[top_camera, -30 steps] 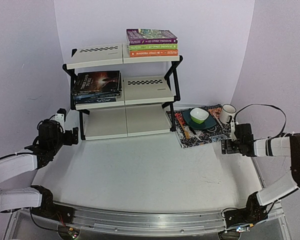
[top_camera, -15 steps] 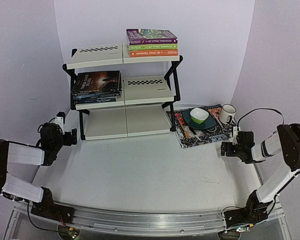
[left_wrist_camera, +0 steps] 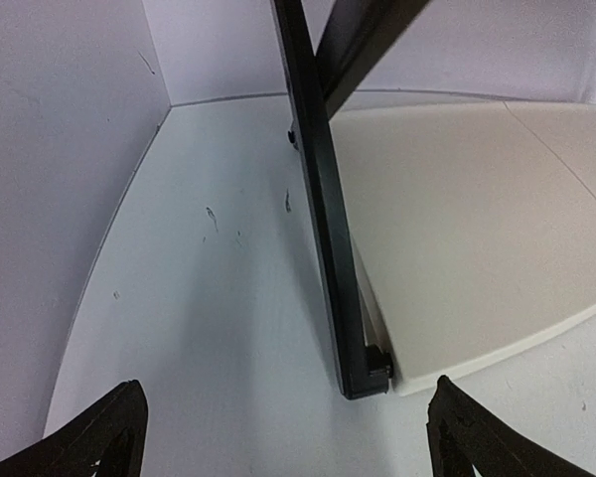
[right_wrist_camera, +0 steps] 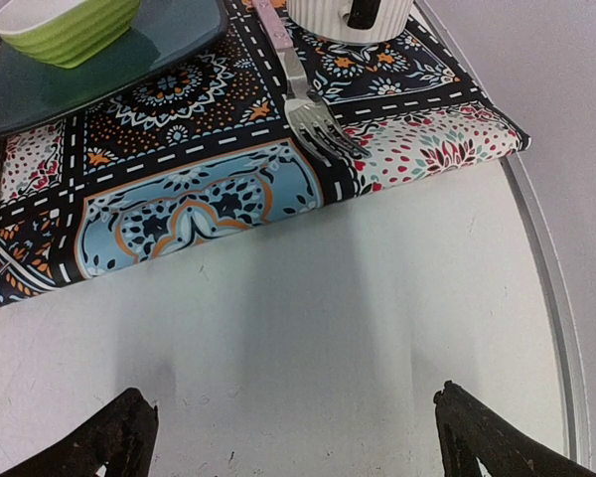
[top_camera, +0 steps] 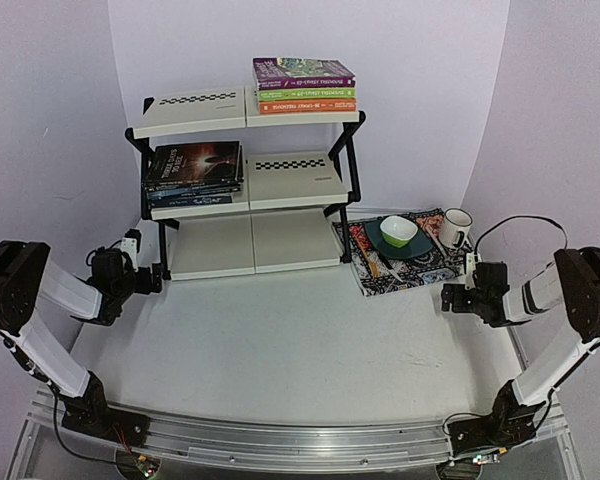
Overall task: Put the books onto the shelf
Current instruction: Reset both arms
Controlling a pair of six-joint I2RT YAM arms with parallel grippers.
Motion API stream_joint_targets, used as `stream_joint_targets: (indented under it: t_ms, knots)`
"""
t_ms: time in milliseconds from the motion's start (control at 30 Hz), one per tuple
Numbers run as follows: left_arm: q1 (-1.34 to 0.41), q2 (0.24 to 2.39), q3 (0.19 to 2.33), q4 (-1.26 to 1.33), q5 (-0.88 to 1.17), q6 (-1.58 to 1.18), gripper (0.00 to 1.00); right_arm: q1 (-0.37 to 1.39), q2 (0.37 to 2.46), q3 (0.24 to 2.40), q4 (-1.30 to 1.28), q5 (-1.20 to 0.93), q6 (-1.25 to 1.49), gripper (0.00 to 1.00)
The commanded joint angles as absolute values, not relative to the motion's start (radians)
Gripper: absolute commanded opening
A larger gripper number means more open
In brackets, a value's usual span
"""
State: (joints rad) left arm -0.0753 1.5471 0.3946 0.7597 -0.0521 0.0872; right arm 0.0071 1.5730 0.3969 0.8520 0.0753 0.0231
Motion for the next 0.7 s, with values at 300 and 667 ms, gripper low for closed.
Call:
stream_joint_targets:
  t_ms: [300,667]
  knots:
    - [-0.063,1.536,0.435,0.782,-0.044,0.068,1.00,0.008,1.575,0.428,0.849,0.084,0.031,0.98]
    - [-0.064,1.536,0.434,0.781,-0.044,0.068,1.00,0.008,1.578,0.436,0.833,0.054,0.019,0.98]
